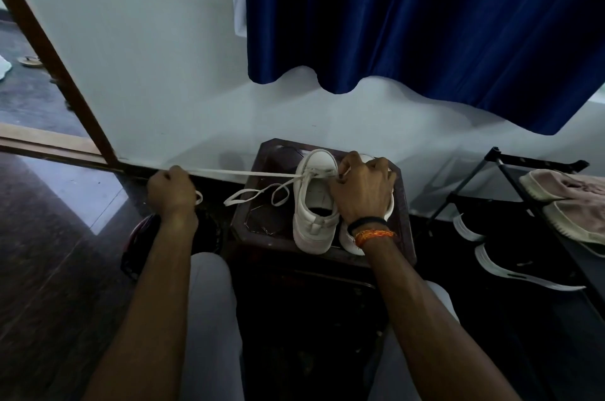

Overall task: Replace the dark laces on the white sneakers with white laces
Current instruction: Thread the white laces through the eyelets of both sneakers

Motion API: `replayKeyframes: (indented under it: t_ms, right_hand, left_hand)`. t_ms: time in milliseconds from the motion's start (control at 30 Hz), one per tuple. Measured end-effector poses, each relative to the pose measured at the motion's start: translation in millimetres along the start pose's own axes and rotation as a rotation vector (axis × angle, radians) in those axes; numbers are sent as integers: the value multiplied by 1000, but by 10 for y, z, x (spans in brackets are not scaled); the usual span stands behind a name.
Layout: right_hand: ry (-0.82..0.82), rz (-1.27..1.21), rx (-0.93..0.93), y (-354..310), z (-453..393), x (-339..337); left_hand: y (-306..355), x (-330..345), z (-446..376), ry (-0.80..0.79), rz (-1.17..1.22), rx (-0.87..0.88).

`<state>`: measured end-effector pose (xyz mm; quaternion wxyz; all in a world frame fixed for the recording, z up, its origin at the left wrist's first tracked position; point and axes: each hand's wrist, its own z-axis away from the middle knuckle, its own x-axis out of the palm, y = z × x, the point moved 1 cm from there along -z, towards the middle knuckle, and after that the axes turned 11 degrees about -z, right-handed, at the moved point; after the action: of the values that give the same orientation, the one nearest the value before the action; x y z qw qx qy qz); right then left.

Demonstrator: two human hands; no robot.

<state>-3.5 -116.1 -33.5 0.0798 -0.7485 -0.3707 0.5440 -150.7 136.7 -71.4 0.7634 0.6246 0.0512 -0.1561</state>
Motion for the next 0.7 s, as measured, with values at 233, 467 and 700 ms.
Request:
replayKeyframes:
  t_ms: [233,467,700]
  right_hand:
    - [-32,34,-18,37,-1,13]
    - [-61,114,-17,8,4,2]
    - [-47,136,22,-35,-15,15]
  left_hand:
    - [295,266,492,-522,645,-177]
    - [327,548,976,-765,274,117]
    - [145,605,914,-654,-487,703]
